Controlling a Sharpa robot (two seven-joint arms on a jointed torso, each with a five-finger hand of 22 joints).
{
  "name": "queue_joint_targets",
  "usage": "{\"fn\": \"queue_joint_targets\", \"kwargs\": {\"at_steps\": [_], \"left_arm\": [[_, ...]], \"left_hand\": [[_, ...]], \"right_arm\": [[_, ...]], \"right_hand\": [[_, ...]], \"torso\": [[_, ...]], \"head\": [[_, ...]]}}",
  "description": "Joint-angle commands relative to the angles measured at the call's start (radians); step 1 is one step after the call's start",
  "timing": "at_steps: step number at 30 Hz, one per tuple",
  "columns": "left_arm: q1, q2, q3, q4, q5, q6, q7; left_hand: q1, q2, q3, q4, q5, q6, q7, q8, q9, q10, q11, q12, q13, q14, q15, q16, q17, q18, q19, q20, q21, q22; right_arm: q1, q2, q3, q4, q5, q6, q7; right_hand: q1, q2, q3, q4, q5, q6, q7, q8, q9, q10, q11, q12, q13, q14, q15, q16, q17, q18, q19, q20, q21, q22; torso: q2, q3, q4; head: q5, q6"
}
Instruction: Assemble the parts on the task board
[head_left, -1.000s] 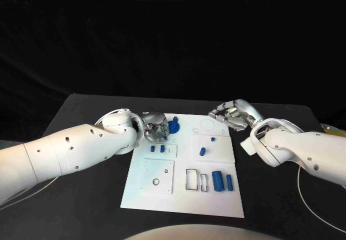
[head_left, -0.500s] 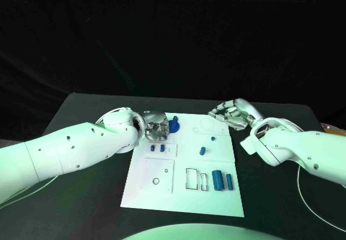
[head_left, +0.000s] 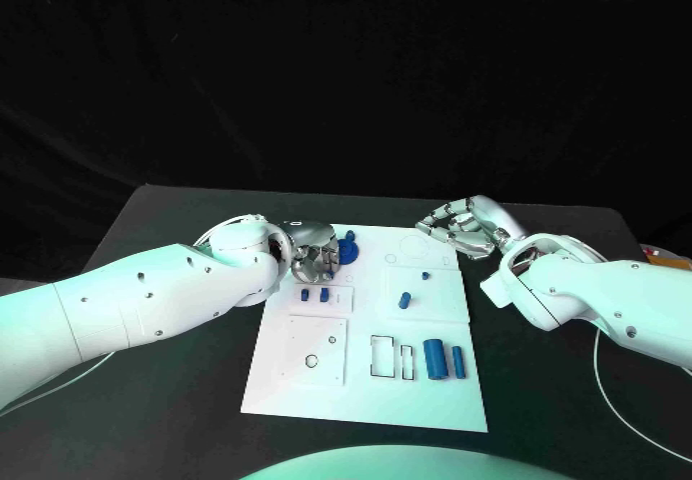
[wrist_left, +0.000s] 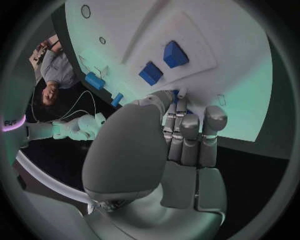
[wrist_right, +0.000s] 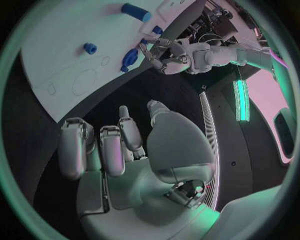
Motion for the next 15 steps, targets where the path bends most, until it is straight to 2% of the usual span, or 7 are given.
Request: {"fn": "queue_joint_targets", "kwargs": {"at_steps": [1,9,15], "left_arm": [[-0.012,0.002,-0.01,-0.004,-0.017,0.036,-0.012],[-0.012,0.004,-0.013,-0.006,-0.024,0.02,-0.01],[-0.012,0.007,-0.018,-0.008,-0.03,0.009,-0.001]], "left_hand": [[0.01,0.001,0.009,-0.004,-0.006,0.008,-0.001,0.004,0.001,0.01,-0.001,0.004,0.003,0.011,-0.001,0.007,0.008,0.002,0.009,0.001,0.006,0.007],[0.007,-0.004,0.033,-0.019,-0.005,-0.008,0.003,-0.008,-0.001,0.015,0.0,0.0,0.005,0.025,-0.002,0.013,0.026,0.0,0.017,-0.002,0.02,0.021],[0.0,-0.01,0.044,-0.022,-0.004,-0.015,0.007,-0.014,-0.002,0.011,0.004,-0.012,0.002,0.023,0.001,0.01,0.018,0.0,0.013,-0.001,0.019,0.02]], "right_arm": [[-0.001,0.001,0.0,0.001,-0.006,0.006,0.004],[-0.001,0.0,0.0,0.002,-0.006,0.006,0.004],[-0.001,0.0,0.0,0.003,-0.006,0.005,0.005]], "right_hand": [[-0.003,0.01,-0.007,0.001,0.003,-0.006,-0.002,0.007,0.002,0.0,-0.006,0.003,0.001,0.055,-0.005,-0.006,0.043,0.016,0.0,-0.008,-0.006,0.138],[-0.003,0.01,-0.007,0.001,0.003,-0.006,-0.002,0.007,0.002,0.0,-0.006,0.003,0.001,0.055,-0.005,-0.006,0.043,0.016,0.0,-0.008,-0.006,0.138],[-0.003,0.01,-0.007,0.001,0.003,-0.006,-0.002,0.007,0.002,0.0,-0.006,0.003,0.001,0.055,-0.005,-0.006,0.043,0.016,0.0,-0.008,-0.006,0.138]], "torso": [[0.0,0.0,0.0005],[0.0,-0.0009,0.0002],[0.0,-0.0002,0.0002]], "head": [[0.0,-0.001],[0.0,-0.002],[0.001,-0.002]]}}
